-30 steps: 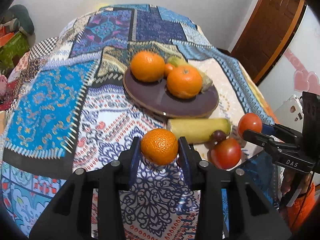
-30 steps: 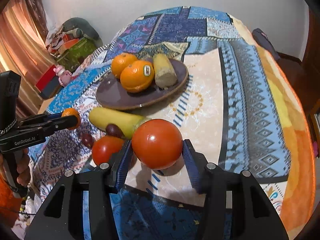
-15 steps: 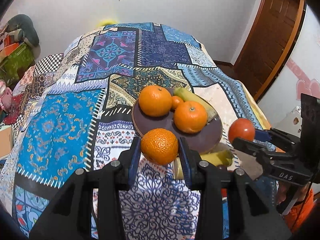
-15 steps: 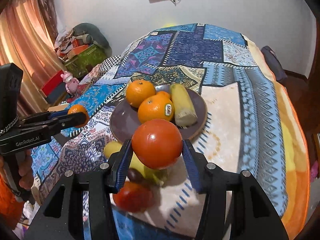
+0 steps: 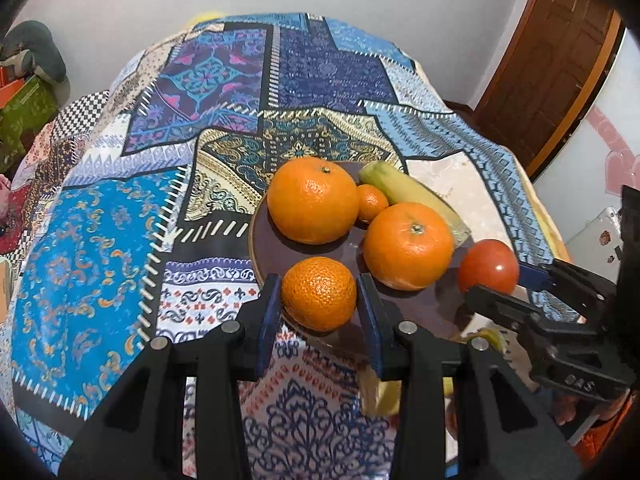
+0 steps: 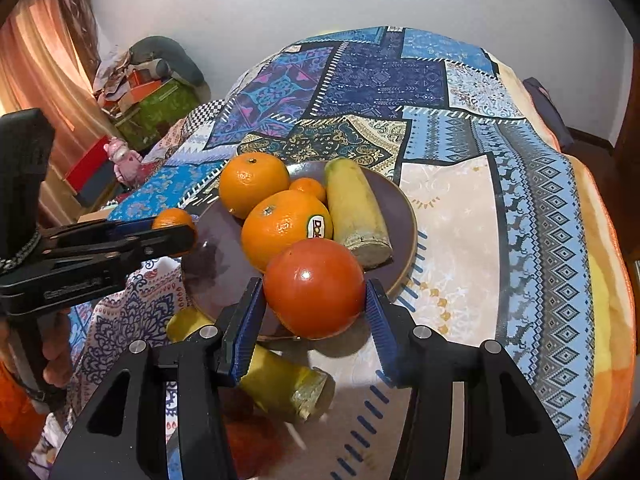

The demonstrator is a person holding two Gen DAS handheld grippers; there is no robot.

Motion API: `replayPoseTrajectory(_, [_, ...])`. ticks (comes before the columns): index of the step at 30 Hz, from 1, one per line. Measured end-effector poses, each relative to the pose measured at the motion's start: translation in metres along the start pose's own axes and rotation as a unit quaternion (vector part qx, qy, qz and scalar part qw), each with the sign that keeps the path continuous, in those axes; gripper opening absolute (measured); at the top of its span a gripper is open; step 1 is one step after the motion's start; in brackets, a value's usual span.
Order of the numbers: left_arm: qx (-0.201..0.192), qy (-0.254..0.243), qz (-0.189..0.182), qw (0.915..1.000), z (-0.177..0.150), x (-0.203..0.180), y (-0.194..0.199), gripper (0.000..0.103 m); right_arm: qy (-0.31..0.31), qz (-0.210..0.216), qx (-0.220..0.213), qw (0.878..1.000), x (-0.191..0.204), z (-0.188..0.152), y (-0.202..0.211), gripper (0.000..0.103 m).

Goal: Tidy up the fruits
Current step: 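Place the tomato on the plate with the right tool while the left tool places the mandarin, then withdraw both open tools from the plate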

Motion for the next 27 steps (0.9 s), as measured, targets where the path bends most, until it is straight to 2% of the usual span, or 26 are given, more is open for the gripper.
replayPoseTrajectory(7, [0.013,-0.001,0.000,0.9999,0.001,0.000,-0.019,0.037,-0.005,0.003,0.006,1.000,-0.002,-0.003,-0.007,0.048])
replayPoseTrajectory(16, [0.005,-0.012,0.000,0.9999,0.006,-0.007,-0.014,0.038,-0.010,0.003,-0.003,1.000,-0.002,0.004,-0.002,0.051])
replayPoseTrajectory(22, [-0.008,-0.014,-0.003,0.9999,0.003,-0.012,0.010,0.040,-0.010,0.005,-0.013,1.000,0.000,0.004,0.015,0.055])
replayPoseTrajectory(27, [-0.030,-0.016,-0.003,0.9994,-0.001,-0.016,0.040,0.048,-0.001,0.006,-0.021,1.000,0.006,0.000,0.036,0.057])
Point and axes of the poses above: each gripper's, at about its wrist camera, not at the fingertips, and y roughly against the way its jaws point, x to its left, z to its top, the point moved 8 cm from there along -y, roughly the way its jaws point, and after that the axes turned 2 degrees about -z, right-handed, at the moved point
